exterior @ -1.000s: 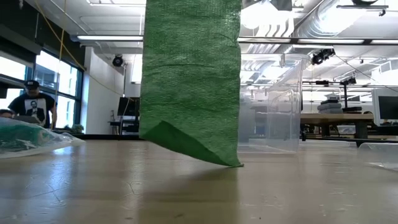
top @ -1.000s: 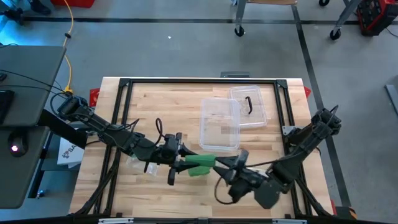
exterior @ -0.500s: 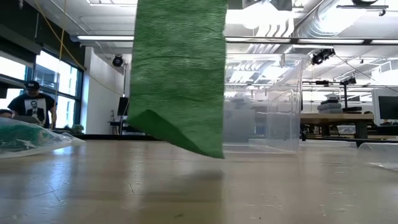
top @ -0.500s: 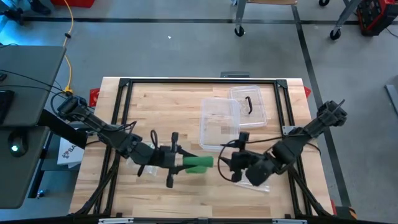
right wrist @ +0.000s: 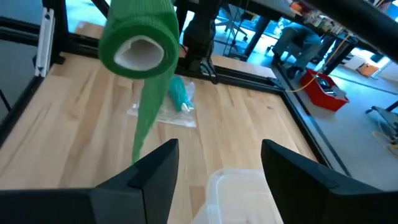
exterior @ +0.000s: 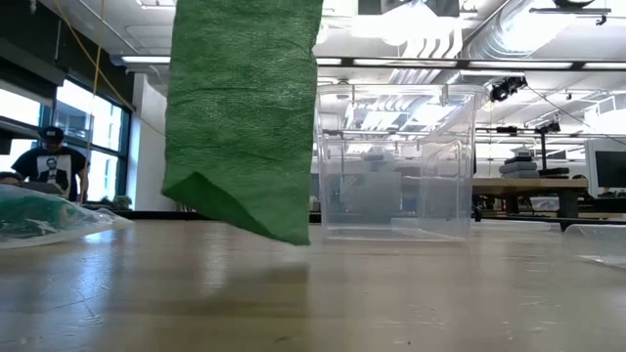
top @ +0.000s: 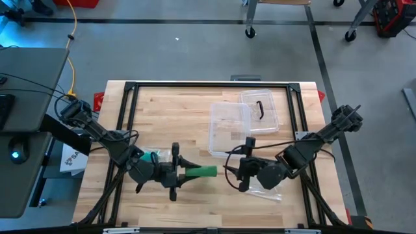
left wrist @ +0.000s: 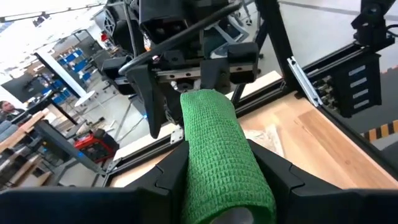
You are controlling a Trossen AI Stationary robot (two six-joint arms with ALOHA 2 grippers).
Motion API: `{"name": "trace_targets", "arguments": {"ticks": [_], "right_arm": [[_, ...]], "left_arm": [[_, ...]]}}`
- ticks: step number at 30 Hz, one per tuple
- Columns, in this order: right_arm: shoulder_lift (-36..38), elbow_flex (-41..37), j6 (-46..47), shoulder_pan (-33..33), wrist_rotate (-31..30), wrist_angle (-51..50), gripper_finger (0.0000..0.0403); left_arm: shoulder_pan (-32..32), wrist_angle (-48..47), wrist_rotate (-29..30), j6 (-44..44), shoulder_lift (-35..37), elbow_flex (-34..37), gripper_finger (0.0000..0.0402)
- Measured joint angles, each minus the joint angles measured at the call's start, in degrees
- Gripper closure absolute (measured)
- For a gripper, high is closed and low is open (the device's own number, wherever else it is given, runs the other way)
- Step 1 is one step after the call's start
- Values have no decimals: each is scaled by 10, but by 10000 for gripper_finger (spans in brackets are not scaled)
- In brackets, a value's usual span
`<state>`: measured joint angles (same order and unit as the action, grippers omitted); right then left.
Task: Roll bandage
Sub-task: Roll the green bandage
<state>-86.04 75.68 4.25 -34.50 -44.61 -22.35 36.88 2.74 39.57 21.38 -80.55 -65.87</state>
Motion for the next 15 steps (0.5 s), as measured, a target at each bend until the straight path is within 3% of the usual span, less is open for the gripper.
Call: {"name": "trace_targets", "arguments": {"ticks": [15], "right_arm": [[-6,0,30,-38,3,58,182]], "left_arm": [[-5,0,4,-38,0,0,279]]}}
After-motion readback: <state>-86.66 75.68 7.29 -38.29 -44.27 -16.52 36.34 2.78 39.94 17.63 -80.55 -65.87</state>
